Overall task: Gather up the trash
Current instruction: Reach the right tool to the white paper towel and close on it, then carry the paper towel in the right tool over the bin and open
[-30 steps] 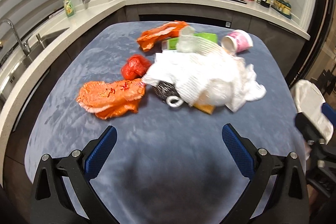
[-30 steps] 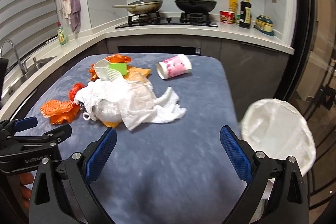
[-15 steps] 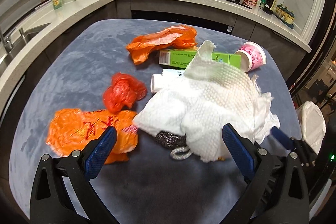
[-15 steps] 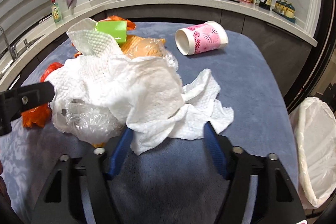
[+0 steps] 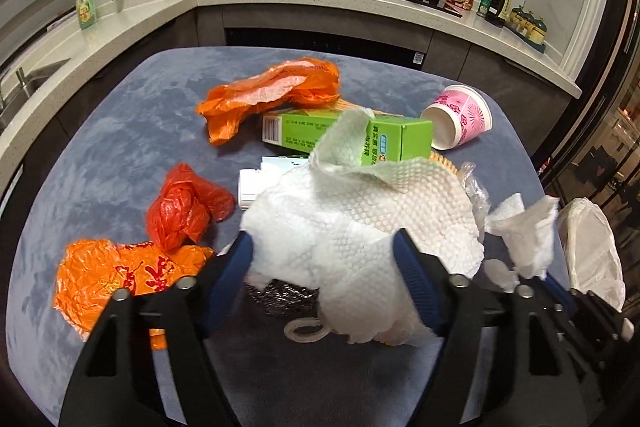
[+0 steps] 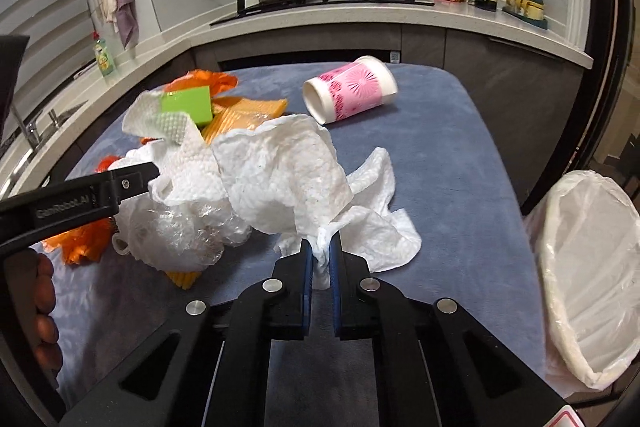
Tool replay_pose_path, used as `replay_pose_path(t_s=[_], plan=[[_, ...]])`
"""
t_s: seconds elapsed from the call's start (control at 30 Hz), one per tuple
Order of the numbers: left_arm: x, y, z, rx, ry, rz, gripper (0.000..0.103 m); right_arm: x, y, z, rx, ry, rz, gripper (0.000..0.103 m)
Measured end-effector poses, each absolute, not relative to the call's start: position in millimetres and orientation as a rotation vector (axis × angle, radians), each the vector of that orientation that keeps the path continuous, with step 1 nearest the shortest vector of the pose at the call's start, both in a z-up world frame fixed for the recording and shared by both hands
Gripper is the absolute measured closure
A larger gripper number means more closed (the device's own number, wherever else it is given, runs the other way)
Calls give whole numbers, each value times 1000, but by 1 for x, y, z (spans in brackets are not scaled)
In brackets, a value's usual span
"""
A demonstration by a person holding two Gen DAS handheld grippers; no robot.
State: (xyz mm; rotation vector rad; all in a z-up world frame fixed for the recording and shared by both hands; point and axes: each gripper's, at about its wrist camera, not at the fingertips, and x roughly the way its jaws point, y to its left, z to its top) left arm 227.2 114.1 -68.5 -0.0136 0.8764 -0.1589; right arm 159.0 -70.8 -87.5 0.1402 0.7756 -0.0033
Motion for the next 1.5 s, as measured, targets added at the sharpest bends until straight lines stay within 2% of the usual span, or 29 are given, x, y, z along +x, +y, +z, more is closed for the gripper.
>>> replay_pose_path(t_s=[0.07, 0.13, 0.2, 0.23, 0.53, 0.93, 1.27, 1.5], plan=[[227, 117, -66, -24, 875, -156, 54, 155, -75, -82, 146, 762, -7, 96], [226, 120, -62, -24, 870, -151, 81, 150, -79, -77, 153, 748, -13, 96], [226, 123, -59, -36, 872, -157, 93, 144, -82, -72, 160, 734, -18, 96], [225, 124, -58, -41, 870, -161, 96, 142, -83, -70, 162, 729, -20, 96], [199, 121, -22, -34, 793, -178, 100, 112, -104, -46, 187, 669, -56, 96], [152, 90, 60, -11, 628, -270, 100, 57, -151, -1, 232, 539, -142, 96], [116, 12, 122, 34, 500, -465, 100, 16, -220, 37, 275, 430, -248, 96], [101, -59, 132, 62, 502, -635, 100, 13, -268, 33, 364, 447, -268, 96]])
